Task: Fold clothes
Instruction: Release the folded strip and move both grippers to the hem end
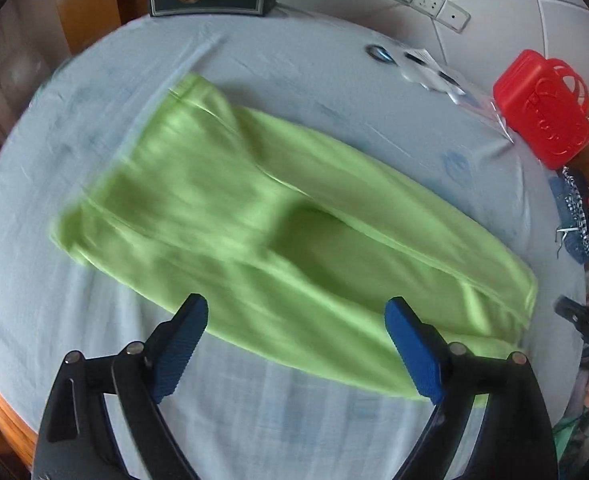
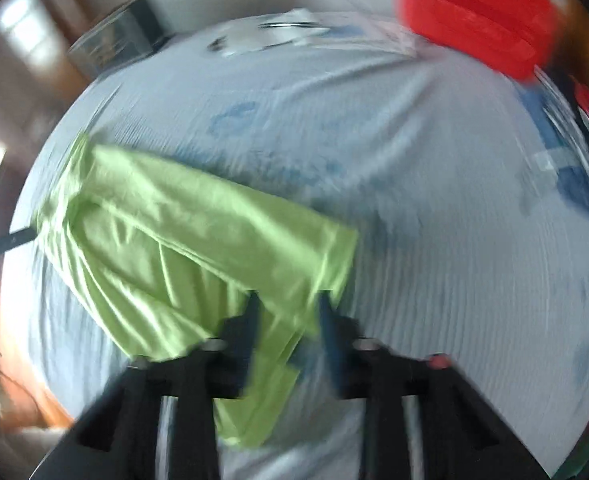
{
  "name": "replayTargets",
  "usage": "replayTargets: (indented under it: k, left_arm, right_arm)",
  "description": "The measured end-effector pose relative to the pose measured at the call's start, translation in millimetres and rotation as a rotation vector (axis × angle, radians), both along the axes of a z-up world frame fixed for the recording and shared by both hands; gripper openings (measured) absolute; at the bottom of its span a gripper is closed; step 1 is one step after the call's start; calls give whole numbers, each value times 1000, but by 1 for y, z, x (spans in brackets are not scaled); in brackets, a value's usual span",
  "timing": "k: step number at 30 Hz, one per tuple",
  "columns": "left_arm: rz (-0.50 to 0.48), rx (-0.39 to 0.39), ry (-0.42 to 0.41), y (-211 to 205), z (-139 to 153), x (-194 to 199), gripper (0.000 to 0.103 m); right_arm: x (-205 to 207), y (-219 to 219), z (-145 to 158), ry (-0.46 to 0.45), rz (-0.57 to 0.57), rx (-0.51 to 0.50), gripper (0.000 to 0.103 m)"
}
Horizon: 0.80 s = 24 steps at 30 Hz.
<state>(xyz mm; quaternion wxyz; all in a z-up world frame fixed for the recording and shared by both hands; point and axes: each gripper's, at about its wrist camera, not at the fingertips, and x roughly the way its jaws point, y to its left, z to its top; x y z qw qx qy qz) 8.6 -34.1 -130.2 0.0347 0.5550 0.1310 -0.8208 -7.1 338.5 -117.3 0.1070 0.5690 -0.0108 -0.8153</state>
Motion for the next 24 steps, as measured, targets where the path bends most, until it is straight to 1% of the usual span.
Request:
replayTargets:
  k: [4, 5, 7, 8, 9, 10, 11, 12, 14, 18, 21, 22, 23, 24]
  left_arm:
    - [155, -10, -25, 72, -13, 22, 91]
    - [182, 0, -44, 88, -16, 27, 91]
    - [224, 32, -94, 117, -22, 38, 91]
    - [247, 28, -111, 131, -24, 44, 91]
    - [267, 23, -123, 142, -25, 49, 91]
    - [285, 30, -134, 152, -26, 53, 91]
    - [305, 43, -147, 162, -28, 57, 91]
    - [325, 56, -159, 172, -30, 61, 91]
    - [355, 66, -180, 190, -34, 65, 91]
    - [400, 67, -197, 219, -38, 67, 91]
    - [429, 61, -209, 236, -41, 67, 91]
    - [437, 61, -213, 240, -42, 67, 90]
    - [448, 63, -219, 244, -44, 66, 84]
    - [460, 67, -225, 247, -46, 65, 80]
  right_arm:
    - [-25, 10, -13, 19, 267, -26, 10]
    - [-26, 13, -14, 18, 306, -33, 10]
    - [-27, 19, -15, 12, 370, -44, 10]
    - [-27, 22, -15, 9, 403, -50, 11]
    - [-27, 25, -16, 6, 435, -55, 19]
    - [-28, 29, -16, 3, 467, -61, 23]
    - [-28, 32, -17, 0, 499, -67, 31]
    - [-29, 33, -18, -7, 521, -67, 33]
    - [-31, 31, -21, -26, 574, -63, 33]
    - [-34, 26, -29, -20, 675, 9, 33]
    - [-38, 24, -35, -12, 725, 48, 33]
    - [-39, 23, -36, -7, 747, 60, 33]
    - [-40, 22, -38, -5, 765, 66, 33]
    - [-41, 21, -38, -2, 781, 69, 33]
